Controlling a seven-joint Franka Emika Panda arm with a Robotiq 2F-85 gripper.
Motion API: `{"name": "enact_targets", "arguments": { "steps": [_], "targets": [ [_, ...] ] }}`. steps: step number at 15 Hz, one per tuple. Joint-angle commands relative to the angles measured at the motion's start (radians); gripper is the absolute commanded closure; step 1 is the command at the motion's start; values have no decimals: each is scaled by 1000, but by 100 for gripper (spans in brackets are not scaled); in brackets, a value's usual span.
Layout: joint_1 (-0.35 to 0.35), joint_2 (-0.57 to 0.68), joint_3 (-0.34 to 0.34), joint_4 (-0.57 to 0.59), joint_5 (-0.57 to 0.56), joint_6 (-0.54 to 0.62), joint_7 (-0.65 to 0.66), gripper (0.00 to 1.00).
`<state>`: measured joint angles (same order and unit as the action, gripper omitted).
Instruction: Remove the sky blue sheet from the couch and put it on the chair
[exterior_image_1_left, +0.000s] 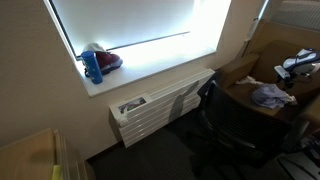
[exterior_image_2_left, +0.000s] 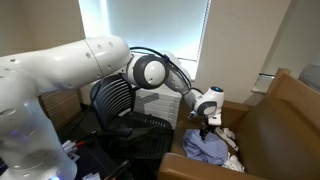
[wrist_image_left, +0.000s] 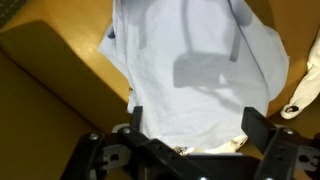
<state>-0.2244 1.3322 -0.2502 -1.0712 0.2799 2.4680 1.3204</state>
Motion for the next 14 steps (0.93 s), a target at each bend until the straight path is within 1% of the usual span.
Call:
{"name": "enact_targets", "arguments": {
  "steps": [1, 4, 5, 6, 8, 10, 12, 14],
  "targets": [
    [2, 0, -3, -1, 0, 1, 4, 0],
    [-6, 3, 0, -7, 2, 6, -11, 0],
    [-48, 6, 60, 15, 16, -25, -107, 0],
    [-89, 26, 118, 49, 6, -26, -174, 0],
    [-121, 58, 173, 94, 16, -68, -272, 0],
    [-120, 110, 168, 169, -12, -163, -277, 0],
    [-79, 157, 102, 230, -49, -220, -188, 0],
    [-72, 202, 78, 295, -75, -289, -148, 0]
  ]
}}
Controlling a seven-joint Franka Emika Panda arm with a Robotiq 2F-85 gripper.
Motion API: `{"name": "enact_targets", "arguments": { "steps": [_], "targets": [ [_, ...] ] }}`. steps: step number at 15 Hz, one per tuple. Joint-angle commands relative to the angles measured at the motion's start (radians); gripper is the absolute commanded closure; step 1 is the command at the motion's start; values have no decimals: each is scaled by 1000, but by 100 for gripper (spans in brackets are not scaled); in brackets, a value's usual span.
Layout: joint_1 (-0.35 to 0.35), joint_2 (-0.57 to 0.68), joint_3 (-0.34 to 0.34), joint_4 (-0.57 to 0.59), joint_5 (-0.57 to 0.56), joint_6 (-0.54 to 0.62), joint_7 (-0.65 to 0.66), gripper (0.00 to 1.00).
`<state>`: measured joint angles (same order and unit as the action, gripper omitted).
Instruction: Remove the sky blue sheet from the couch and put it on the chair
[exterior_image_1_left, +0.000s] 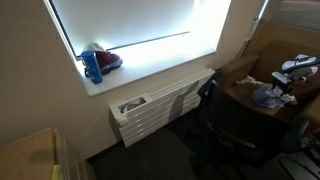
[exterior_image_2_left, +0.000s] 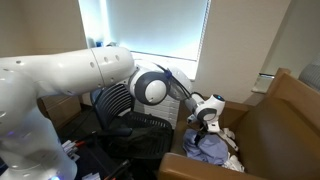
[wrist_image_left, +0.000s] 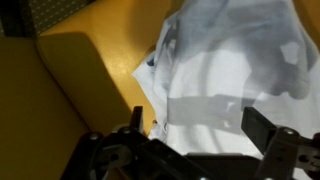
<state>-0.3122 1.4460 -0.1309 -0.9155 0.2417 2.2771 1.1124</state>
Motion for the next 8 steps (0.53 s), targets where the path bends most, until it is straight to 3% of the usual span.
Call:
{"name": "enact_targets", "arguments": {
  "steps": [1, 2, 3, 6, 8],
  "targets": [
    [31, 22, -54, 29, -47, -70, 78, 0],
    [42, 35, -76, 43, -59, -83, 137, 0],
    [17, 36, -33, 45, -46, -53, 79, 0],
    [20, 36, -36, 45, -51, -54, 93, 0],
    [17, 36, -40, 13, -34, 65, 150, 0]
  ]
}}
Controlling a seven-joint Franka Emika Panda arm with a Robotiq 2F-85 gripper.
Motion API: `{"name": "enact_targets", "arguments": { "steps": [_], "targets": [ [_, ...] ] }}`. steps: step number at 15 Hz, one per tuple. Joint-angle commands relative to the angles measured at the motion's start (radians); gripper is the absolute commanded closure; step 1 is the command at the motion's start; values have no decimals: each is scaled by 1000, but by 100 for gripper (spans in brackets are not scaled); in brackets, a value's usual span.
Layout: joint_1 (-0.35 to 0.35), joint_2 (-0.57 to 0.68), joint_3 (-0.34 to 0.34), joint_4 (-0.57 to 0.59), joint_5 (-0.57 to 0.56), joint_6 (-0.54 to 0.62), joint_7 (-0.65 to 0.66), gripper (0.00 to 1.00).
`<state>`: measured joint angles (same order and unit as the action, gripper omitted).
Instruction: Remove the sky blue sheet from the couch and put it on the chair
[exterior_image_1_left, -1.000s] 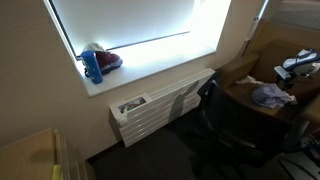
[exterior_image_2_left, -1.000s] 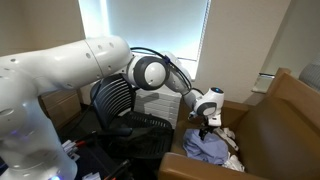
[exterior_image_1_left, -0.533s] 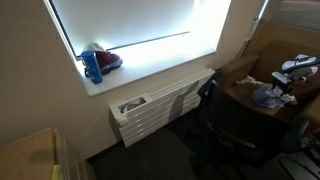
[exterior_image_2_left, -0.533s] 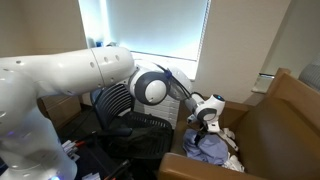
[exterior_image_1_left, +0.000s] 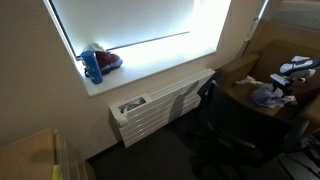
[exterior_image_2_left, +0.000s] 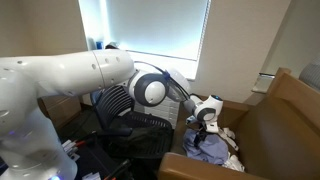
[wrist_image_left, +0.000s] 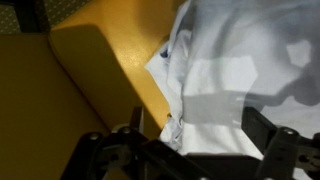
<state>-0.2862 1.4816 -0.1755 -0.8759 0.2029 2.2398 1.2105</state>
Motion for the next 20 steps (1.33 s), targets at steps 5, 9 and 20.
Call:
{"name": "enact_targets", "arguments": {
  "steps": [5, 9, 20],
  "targets": [
    [-18, 1, 0, -101, 18, 249, 196, 0],
    [-20, 2, -1, -91, 8, 209, 208, 0],
    [-29, 2, 4, -93, 14, 219, 211, 76]
  ]
}}
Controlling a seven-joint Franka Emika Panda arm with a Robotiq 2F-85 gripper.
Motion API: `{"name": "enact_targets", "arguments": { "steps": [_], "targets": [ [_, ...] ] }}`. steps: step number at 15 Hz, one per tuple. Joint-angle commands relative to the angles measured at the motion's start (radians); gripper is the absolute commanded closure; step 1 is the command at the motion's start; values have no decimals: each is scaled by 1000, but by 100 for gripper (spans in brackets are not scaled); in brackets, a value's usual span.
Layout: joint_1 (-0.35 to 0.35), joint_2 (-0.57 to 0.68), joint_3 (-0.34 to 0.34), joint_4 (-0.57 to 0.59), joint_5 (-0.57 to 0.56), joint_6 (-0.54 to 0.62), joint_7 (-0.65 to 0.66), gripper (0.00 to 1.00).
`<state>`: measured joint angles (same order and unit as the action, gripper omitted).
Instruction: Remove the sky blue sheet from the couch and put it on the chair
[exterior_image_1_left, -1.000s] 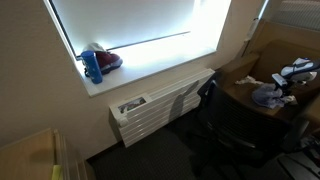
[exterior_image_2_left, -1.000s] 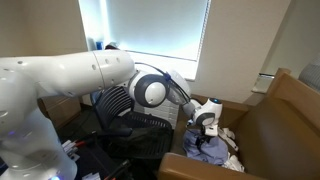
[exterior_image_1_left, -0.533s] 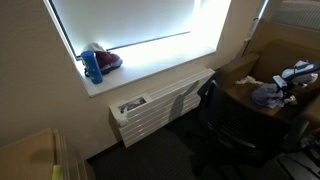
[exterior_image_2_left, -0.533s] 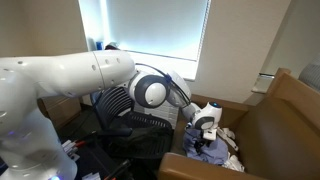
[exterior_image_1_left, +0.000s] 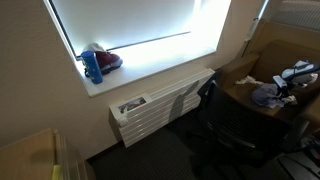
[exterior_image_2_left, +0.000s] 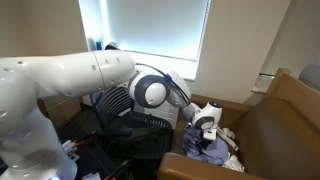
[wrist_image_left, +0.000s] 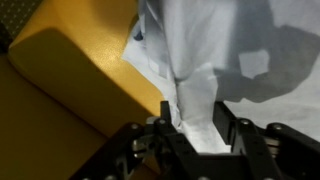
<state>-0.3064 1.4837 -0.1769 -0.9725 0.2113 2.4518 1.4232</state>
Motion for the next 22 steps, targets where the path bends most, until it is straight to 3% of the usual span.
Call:
{"name": "enact_targets", "arguments": {
  "steps": [1, 4, 7, 11, 17, 19, 22],
  "targets": [
    [-12, 0, 7, 8, 10, 6, 3, 81],
    [-41, -49, 44, -18, 35, 14, -43, 100],
    [-43, -201, 59, -140, 36, 83, -114, 100],
    [-42, -379, 107, -269, 6, 114, -334, 100],
    [20, -655, 118, -485, -58, 145, -574, 100],
    [57, -742, 106, -557, -10, 165, -683, 100],
    [112, -876, 85, -674, 15, 206, -701, 100]
  ]
}}
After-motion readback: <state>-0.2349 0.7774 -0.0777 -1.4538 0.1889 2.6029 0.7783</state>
